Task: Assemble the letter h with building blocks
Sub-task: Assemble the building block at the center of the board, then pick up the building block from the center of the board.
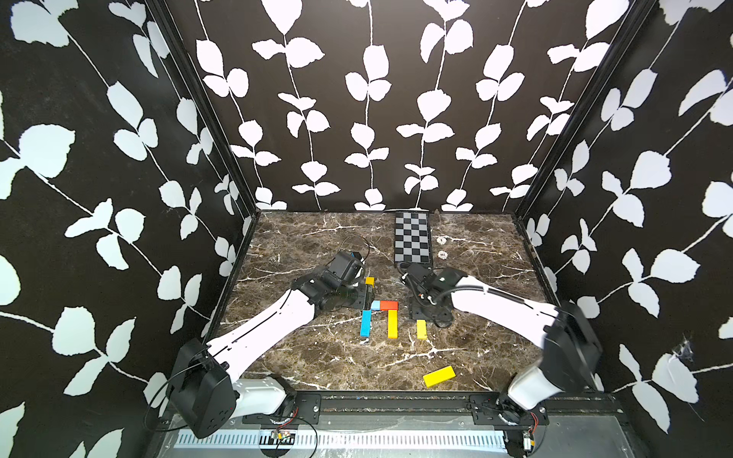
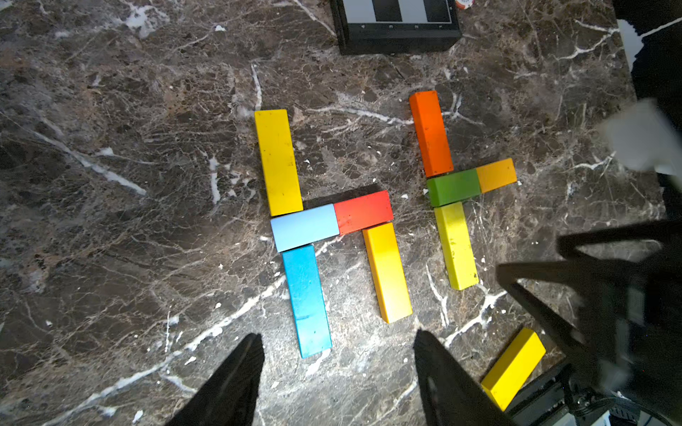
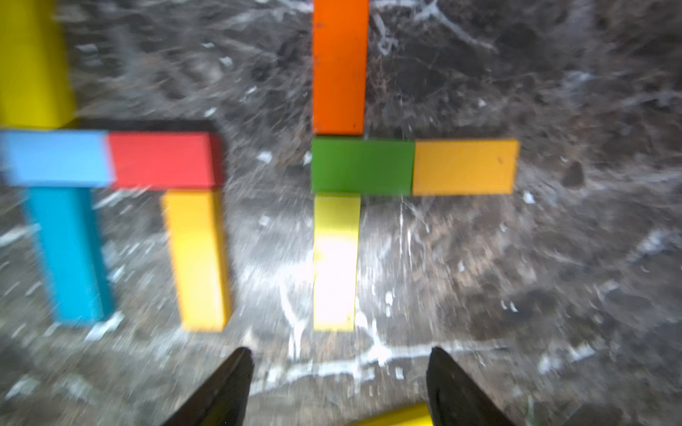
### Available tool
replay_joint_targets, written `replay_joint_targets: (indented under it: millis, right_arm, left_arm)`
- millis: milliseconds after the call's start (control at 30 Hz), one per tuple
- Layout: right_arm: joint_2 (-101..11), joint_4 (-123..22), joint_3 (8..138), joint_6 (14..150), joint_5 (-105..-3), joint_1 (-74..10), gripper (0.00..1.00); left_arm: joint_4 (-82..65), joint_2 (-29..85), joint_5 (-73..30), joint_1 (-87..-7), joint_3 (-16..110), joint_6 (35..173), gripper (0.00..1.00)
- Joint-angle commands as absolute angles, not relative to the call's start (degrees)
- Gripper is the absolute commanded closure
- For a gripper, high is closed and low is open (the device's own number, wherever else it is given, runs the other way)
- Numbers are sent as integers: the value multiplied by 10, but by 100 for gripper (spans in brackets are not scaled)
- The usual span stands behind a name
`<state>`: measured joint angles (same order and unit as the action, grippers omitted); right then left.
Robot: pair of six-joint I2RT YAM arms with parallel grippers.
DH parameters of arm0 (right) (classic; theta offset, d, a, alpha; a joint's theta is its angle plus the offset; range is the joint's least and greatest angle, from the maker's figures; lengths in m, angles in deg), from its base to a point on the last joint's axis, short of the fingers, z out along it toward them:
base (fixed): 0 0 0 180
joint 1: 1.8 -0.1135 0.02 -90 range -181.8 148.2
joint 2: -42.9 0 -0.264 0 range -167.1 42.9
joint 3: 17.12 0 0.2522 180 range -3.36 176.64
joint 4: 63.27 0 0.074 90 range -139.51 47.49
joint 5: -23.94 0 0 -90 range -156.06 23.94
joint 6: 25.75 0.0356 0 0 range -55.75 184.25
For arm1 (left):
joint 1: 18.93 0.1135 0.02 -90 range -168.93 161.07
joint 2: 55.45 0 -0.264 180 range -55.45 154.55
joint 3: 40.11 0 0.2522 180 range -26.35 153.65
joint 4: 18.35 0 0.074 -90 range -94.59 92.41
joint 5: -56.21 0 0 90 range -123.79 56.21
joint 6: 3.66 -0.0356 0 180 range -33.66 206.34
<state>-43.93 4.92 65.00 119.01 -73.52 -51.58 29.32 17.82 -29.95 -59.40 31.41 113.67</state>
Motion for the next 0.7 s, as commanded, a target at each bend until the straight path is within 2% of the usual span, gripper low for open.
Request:
replay_joint_targets:
  millis: [0, 167, 333, 667]
  right_arm:
    - [-370, 146, 615, 1295, -797, -551, 25]
    - [-291, 164, 514, 1446, -782, -629, 24]
    - [-297, 89, 443, 1518, -721, -679, 18]
    - [-325, 17, 400, 1570, -693, -687, 15]
  left_arm:
    - [289, 173, -303, -595, 324, 1126, 32]
    - [289, 182, -294, -595, 324, 1105, 32]
    - [299, 202, -285, -595, 330, 1092, 32]
    - [291, 213, -272, -595, 319, 1085, 32]
